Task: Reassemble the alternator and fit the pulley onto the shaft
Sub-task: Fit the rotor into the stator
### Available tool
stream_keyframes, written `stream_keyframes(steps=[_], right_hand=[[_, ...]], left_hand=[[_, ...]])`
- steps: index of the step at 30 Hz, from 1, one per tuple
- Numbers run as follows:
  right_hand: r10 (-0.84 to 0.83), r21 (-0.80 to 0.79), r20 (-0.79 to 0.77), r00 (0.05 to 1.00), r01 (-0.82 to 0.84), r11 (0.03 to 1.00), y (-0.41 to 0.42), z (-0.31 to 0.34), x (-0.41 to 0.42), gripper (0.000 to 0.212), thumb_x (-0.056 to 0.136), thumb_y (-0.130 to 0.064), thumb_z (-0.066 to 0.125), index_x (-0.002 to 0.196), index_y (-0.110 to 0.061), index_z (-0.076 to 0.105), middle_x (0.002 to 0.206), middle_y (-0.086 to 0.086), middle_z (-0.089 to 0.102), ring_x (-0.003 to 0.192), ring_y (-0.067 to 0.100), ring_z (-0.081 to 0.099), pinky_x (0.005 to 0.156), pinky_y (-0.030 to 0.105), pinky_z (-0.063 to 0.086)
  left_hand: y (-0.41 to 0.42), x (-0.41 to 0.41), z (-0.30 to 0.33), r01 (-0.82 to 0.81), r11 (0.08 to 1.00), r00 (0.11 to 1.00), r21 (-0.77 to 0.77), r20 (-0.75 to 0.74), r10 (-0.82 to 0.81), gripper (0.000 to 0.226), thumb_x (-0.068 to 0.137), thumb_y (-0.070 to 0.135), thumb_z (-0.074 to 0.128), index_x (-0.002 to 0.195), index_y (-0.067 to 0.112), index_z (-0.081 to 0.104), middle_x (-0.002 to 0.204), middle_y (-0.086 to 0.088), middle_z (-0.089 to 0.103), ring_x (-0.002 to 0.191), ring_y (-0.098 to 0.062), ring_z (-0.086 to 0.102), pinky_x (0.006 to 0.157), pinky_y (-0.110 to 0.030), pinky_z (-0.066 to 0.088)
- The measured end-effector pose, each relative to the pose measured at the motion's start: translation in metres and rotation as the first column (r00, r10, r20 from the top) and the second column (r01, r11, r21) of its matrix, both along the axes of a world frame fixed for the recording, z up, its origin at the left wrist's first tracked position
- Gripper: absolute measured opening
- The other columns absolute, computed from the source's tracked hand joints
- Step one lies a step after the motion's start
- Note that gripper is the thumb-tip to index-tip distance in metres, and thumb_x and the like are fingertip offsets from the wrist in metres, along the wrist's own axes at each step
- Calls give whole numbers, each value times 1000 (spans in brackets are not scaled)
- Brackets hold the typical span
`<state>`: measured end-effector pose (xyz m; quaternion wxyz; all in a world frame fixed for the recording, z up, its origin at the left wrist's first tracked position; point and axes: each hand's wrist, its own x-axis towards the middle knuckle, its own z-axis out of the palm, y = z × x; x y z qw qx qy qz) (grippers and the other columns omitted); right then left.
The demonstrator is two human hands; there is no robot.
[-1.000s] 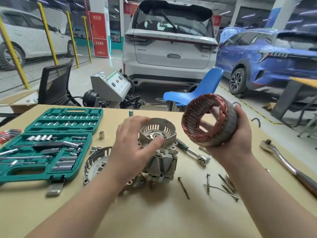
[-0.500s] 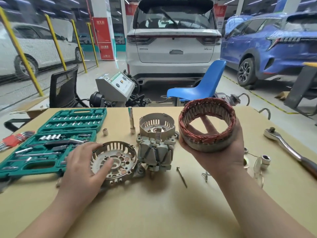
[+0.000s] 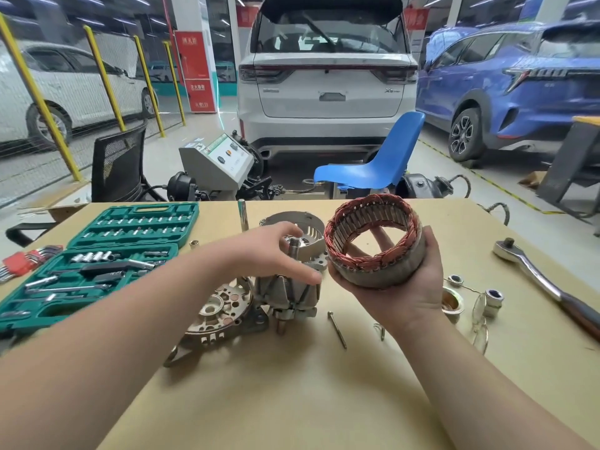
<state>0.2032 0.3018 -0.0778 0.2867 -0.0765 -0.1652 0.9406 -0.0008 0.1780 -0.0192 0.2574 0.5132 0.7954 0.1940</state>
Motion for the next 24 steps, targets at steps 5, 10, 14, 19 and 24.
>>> stream_keyframes(steps=[5, 10, 14, 19, 24], right_hand=[[15, -13, -12, 1000, -15, 1000, -1, 0, -1, 81, 76, -74, 71, 140, -25, 68, 142, 32, 60, 127, 58, 58, 105, 68, 43], [27, 2, -14, 1000, -27, 1000, -1, -2, -2, 79, 77, -73, 70, 141, -27, 66, 142, 31, 60, 128, 55, 59, 106, 68, 43], [47, -3, -6, 999, -47, 999, -2, -2, -3, 81, 76, -73, 71, 142, -28, 65, 141, 31, 60, 127, 56, 59, 107, 68, 42], [82, 26, -31, 996, -81, 996, -2, 0, -2, 81, 73, -70, 74, 141, -27, 66, 143, 32, 58, 130, 58, 56, 106, 69, 42], [82, 62, -26, 996, -81, 995, 0, -2, -2, 76, 79, -73, 65, 138, -25, 69, 144, 30, 59, 133, 55, 55, 111, 70, 38]], left_hand=[[21, -21, 25, 112, 993, 977, -35, -176, -117, 44, 81, 77, 72, 106, 42, 76, 98, 18, 76, 94, -3, 70, 77, -25, 53], [37, -13, 19, 300, 940, 780, -164, -526, -340, 39, 101, 66, 56, 94, 28, 62, 84, 7, 65, 76, -12, 59, 62, -32, 40], [44, -14, 20, 268, 952, 838, -147, -451, -306, 30, 101, 48, 64, 85, 22, 61, 81, 2, 63, 73, -17, 57, 62, -32, 40], [39, -10, 12, 125, 991, 909, -42, -394, -132, 24, 98, 34, 68, 80, 19, 62, 77, 1, 66, 62, -13, 60, 53, -26, 44], [2, -10, 19, 11, 999, 933, 46, -360, 6, 24, 95, 37, 70, 79, 20, 65, 75, 1, 67, 66, -16, 61, 57, -30, 48]])
